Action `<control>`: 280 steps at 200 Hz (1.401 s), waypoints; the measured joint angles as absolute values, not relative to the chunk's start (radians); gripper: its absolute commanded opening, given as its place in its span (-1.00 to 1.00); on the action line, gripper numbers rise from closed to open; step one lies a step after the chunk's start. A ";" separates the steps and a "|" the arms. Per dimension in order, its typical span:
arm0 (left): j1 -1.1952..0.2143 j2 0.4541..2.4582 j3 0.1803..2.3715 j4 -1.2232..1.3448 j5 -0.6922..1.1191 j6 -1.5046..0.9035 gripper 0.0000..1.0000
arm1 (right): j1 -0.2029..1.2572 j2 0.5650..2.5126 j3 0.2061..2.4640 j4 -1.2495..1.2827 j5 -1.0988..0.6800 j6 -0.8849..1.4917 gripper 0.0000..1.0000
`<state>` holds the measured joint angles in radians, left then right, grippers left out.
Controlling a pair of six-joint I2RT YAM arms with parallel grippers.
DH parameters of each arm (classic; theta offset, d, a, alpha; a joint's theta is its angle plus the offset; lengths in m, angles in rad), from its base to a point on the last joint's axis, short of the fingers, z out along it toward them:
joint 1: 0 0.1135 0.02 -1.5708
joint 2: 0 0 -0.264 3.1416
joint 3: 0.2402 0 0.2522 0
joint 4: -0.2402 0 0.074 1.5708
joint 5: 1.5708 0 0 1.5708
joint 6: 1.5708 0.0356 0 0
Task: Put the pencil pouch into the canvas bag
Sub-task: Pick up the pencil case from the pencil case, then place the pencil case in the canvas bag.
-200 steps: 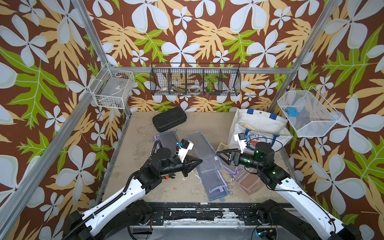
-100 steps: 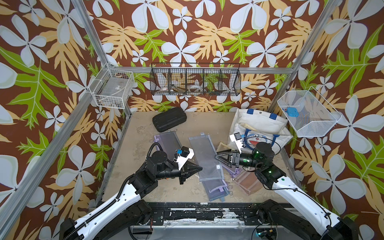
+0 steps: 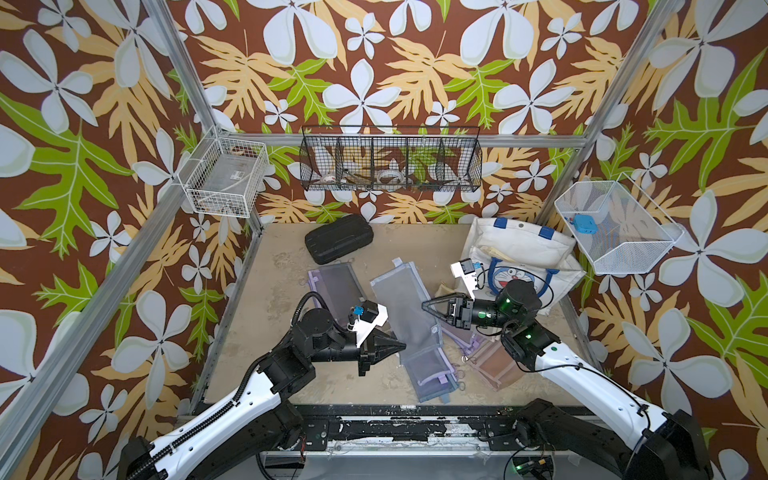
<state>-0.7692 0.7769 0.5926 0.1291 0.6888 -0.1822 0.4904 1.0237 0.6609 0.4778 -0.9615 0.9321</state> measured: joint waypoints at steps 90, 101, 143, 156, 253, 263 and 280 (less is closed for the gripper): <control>-0.769 0.783 0.594 0.133 0.577 -0.209 0.66 | 0.491 0.914 0.875 0.075 -0.767 0.596 -1.00; -0.769 0.780 0.594 0.133 0.538 -0.215 0.77 | 0.491 0.917 0.945 -0.020 -0.683 0.501 -1.00; -0.769 0.809 0.611 0.123 0.333 -0.299 0.83 | 0.491 0.991 1.164 -0.308 -0.244 0.122 -1.00; -0.768 0.818 0.612 0.114 0.302 -0.334 0.83 | 0.485 1.019 1.205 -0.354 -0.109 0.008 -1.00; -0.768 0.768 0.503 0.192 0.352 -0.481 0.81 | 0.358 1.230 1.414 -0.320 0.184 -0.850 -1.00; -0.768 0.766 0.496 0.205 0.371 -0.500 0.80 | 0.329 1.241 1.411 -0.299 0.196 -0.899 -1.00; -0.768 0.757 0.485 0.229 0.400 -0.515 0.79 | 0.285 1.246 1.388 -0.254 0.220 -0.974 -1.00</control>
<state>-0.7685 0.7567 0.4847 0.2295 0.3996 -0.5152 0.2852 1.2465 1.3884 -0.2539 0.2203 -0.9741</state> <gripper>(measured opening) 0.899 0.050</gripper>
